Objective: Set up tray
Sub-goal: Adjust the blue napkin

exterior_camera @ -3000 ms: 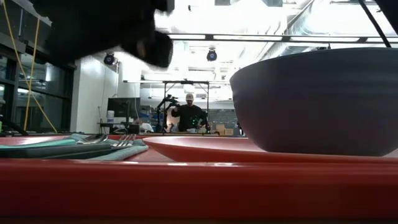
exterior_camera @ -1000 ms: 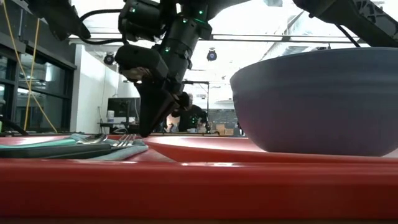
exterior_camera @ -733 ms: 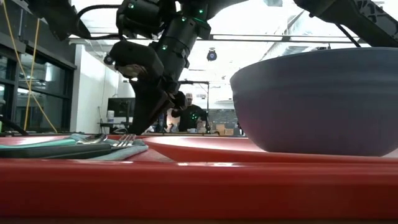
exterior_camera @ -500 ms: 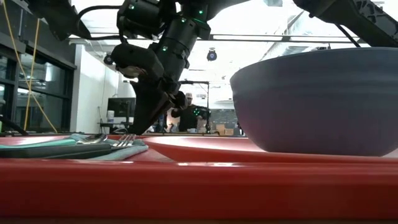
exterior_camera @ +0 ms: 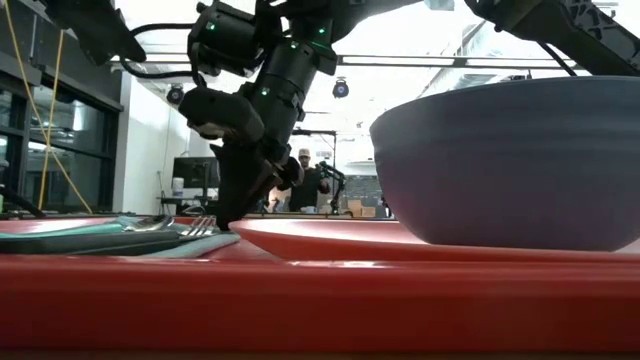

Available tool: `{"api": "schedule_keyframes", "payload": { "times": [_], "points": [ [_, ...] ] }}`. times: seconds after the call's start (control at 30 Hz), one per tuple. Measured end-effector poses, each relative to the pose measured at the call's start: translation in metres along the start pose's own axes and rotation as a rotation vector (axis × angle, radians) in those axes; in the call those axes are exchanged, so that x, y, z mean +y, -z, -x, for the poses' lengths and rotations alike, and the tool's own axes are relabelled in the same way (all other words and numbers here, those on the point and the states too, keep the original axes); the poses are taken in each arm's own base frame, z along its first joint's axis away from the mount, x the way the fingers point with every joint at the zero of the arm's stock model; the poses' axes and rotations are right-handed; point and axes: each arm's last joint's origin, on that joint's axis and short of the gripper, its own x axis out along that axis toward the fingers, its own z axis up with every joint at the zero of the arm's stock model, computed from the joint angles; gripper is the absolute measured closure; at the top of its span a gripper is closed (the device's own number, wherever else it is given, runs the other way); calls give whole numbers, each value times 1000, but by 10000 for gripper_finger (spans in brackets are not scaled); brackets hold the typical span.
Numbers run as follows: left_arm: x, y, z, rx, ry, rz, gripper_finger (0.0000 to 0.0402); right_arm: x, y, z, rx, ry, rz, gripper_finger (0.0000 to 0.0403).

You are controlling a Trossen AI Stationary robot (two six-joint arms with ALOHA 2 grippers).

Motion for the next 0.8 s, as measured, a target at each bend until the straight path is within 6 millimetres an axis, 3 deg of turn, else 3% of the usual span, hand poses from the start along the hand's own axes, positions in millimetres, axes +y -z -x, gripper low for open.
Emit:
{"api": "schedule_keyframes", "payload": {
  "times": [0.8],
  "points": [
    [0,0,0,6,8,0,341,-5,13,-12,57,33,-102,403]
  ]
}}
